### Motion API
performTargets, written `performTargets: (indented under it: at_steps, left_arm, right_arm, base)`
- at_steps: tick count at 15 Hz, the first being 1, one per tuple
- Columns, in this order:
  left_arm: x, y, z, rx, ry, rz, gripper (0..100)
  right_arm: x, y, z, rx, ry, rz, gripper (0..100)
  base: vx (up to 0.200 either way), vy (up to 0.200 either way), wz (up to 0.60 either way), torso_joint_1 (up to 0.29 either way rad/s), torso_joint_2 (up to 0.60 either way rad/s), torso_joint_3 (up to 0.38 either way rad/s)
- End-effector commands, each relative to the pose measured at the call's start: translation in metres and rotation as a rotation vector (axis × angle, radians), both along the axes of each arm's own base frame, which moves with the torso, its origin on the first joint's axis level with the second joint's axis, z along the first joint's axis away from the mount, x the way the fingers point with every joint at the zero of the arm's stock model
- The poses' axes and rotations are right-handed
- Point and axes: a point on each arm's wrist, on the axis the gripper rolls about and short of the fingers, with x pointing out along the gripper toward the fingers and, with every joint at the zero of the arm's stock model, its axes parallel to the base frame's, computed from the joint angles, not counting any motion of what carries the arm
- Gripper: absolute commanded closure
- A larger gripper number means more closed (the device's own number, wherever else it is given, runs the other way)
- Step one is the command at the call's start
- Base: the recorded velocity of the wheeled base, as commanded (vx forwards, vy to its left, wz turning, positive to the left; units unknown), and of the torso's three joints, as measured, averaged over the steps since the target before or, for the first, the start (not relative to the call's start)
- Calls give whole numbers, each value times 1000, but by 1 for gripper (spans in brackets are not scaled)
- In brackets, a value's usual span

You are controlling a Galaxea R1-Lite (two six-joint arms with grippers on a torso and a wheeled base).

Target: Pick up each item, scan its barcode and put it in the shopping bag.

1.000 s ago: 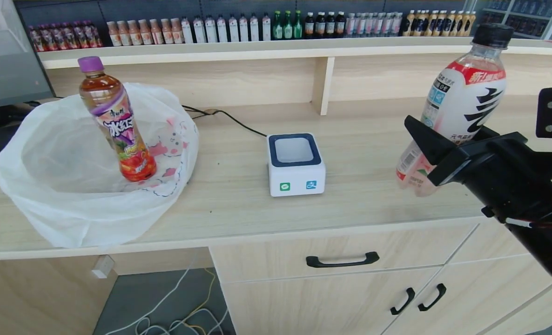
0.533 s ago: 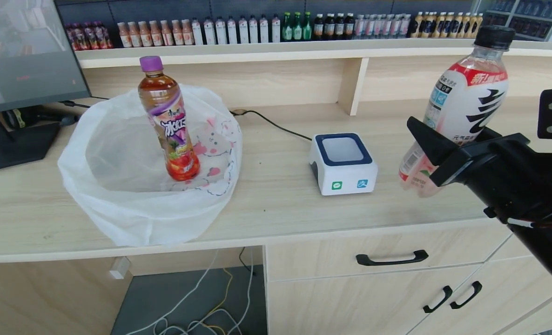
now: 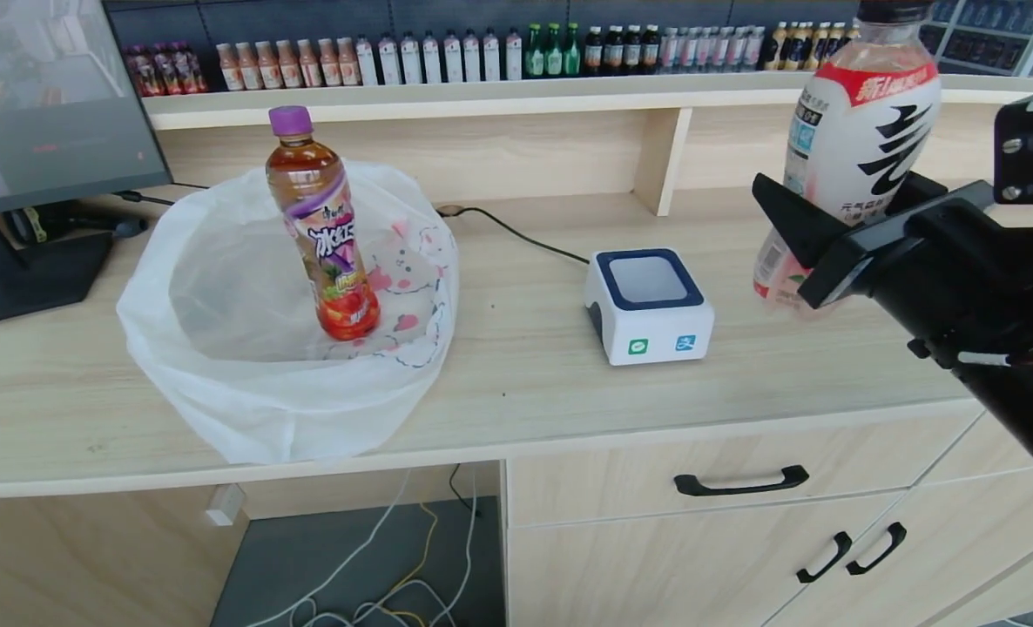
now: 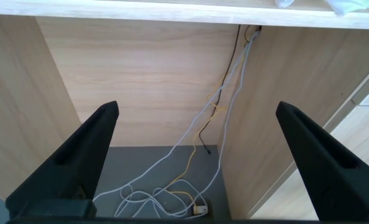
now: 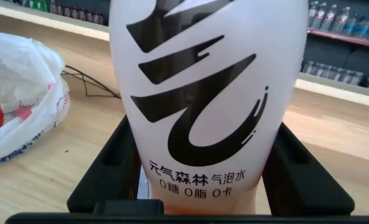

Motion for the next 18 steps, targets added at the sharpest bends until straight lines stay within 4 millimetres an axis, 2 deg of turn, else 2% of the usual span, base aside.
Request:
performTargets:
  at_steps: [1, 3, 5, 6, 7, 9, 10, 11, 12, 14, 16, 18]
  left_arm:
    - [0, 0, 0, 0, 0, 0, 0]
    - [0, 0, 0, 0, 0, 0, 0]
    - [0, 0, 0, -1, 0, 0, 0]
    - [0, 0, 0, -1, 0, 0, 0]
    - [0, 0, 0, -1, 0, 0, 0]
    - [0, 0, 0, -1, 0, 0, 0]
    - [0, 0, 0, -1, 0, 0, 0]
    - [0, 0, 0, -1, 0, 0, 0]
    - [0, 0, 0, 0, 0, 0, 0]
    - [0, 0, 0, -1, 0, 0, 0]
    - [0, 0, 0, -1, 0, 0, 0]
    - [0, 0, 0, -1, 0, 0, 0]
  right_arm:
    - [14, 11, 7, -68, -28, 10, 100]
    - [39, 25, 13, -217, -138, 28, 100]
    - [60, 36, 15, -291, -207, 46, 100]
    - [69, 39, 25, -333, -277, 20, 100]
    - [78, 40, 24, -399, -320, 39, 100]
    - [81, 43, 22, -479, -346, 85, 100]
    - [81, 44, 32, -474, -378, 77, 100]
    - [81, 44, 33, -479, -388, 80, 100]
    - [83, 46, 28, -525, -418, 126, 100]
    - [82, 48, 31, -547, -457, 159, 100]
    - [82, 48, 23, -606, -485, 207, 100]
    - [86, 38, 16, -638, -478, 221, 100]
  base:
    - [0, 0, 0, 0, 0, 0]
    - [0, 0, 0, 0, 0, 0]
    - [0, 0, 0, 0, 0, 0]
    - [0, 0, 0, 0, 0, 0]
    - [0, 0, 0, 0, 0, 0]
    - [0, 0, 0, 0, 0, 0]
    - [0, 0, 0, 0, 0, 0]
    - [0, 0, 0, 0, 0, 0]
    - [0, 0, 0, 0, 0, 0]
    - [0, 0, 0, 0, 0, 0]
    - [0, 0, 0, 0, 0, 0]
    - [0, 0, 0, 0, 0, 0]
